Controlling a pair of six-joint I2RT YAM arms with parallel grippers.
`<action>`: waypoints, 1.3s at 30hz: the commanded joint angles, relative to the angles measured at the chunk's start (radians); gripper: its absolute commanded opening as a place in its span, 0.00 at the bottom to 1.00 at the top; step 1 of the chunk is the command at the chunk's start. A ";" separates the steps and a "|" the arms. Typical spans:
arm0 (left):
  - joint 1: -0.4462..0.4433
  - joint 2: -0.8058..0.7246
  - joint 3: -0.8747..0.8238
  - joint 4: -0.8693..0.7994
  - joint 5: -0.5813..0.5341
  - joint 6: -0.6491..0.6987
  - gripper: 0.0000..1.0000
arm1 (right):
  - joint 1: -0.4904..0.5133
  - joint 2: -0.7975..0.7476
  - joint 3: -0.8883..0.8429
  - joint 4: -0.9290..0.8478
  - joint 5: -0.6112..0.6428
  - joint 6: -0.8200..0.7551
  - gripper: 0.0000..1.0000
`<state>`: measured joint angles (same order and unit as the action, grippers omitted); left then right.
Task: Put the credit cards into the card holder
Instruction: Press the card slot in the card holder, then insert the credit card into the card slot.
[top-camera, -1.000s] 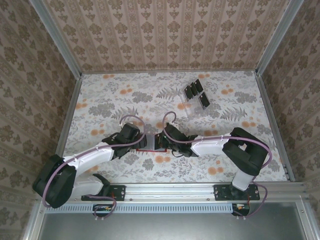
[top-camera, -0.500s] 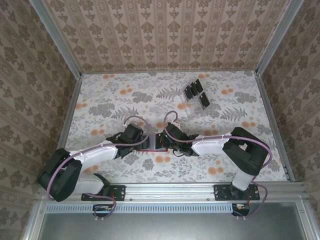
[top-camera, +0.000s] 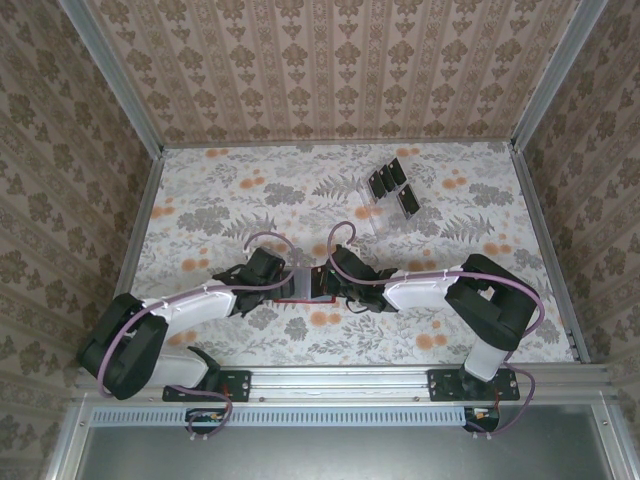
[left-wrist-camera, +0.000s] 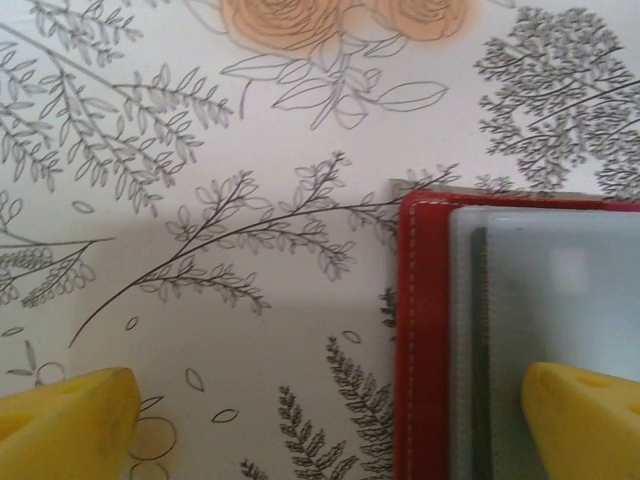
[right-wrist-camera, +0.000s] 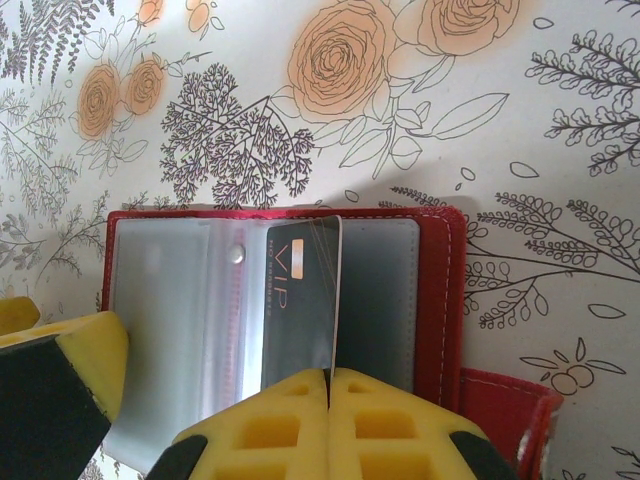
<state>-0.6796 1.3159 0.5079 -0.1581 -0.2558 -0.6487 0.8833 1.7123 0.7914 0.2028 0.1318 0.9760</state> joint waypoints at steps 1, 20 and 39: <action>0.009 0.009 -0.024 -0.044 -0.021 -0.035 1.00 | -0.017 0.019 -0.023 -0.092 0.028 -0.003 0.00; 0.029 0.016 -0.054 -0.053 -0.011 -0.062 1.00 | -0.029 -0.048 -0.041 0.109 -0.117 0.007 0.00; 0.030 0.026 -0.065 -0.035 0.001 -0.071 1.00 | -0.023 0.025 -0.124 0.437 -0.131 0.121 0.00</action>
<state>-0.6601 1.3155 0.4843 -0.1272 -0.2584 -0.7036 0.8600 1.7180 0.6872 0.5682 -0.0059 1.0595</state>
